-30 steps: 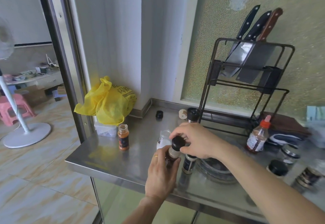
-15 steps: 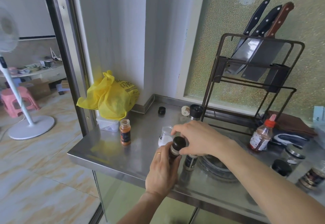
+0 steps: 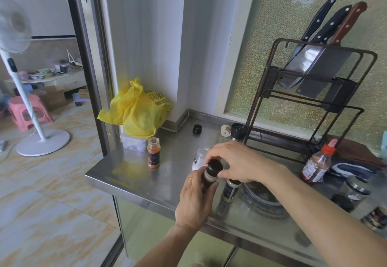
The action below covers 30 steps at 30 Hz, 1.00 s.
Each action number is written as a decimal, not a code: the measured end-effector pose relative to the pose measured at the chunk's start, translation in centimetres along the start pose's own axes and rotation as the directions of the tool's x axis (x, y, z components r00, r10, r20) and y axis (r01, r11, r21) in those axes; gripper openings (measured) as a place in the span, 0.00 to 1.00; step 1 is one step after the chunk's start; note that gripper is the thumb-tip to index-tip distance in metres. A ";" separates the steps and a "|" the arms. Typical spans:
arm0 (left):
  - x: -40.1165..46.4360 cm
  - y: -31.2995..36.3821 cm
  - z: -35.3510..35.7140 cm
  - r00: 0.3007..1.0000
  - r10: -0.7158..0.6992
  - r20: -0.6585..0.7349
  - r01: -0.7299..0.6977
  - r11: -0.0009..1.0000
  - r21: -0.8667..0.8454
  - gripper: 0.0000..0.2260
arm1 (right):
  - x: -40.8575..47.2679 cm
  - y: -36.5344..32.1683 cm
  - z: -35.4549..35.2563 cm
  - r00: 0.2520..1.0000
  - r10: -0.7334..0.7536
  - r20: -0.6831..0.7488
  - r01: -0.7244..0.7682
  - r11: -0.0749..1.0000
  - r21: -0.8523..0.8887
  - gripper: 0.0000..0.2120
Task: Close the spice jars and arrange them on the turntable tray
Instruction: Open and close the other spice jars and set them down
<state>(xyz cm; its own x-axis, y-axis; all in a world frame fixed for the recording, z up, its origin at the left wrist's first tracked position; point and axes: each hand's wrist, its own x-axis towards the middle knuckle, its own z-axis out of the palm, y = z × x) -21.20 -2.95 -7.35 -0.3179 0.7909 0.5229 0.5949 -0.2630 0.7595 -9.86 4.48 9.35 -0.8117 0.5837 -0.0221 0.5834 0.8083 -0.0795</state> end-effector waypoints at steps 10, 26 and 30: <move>2.7 2.5 -3.3 0.938 -0.236 0.253 0.346 0.598 -0.723 0.13 | -0.6 1.2 -4.6 0.999 -0.034 -0.029 0.044 0.883 0.467 0.21; 2.8 4.3 -4.1 0.913 -0.151 0.379 0.407 0.415 -0.814 0.18 | -2.8 1.0 -5.9 0.995 0.061 0.072 -0.088 0.876 0.475 0.18; 2.7 4.5 -4.4 0.917 -0.150 0.369 0.397 0.430 -0.811 0.18 | -2.3 0.7 -5.2 0.986 0.157 0.049 -0.164 0.916 0.366 0.17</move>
<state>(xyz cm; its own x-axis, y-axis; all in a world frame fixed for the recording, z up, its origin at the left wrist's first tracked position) -22.66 -4.48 -0.84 -0.1085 0.9688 0.2227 -0.4692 -0.2474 0.8477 -7.48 4.09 14.53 -0.7103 0.6990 -0.0830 0.6572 0.6163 -0.4339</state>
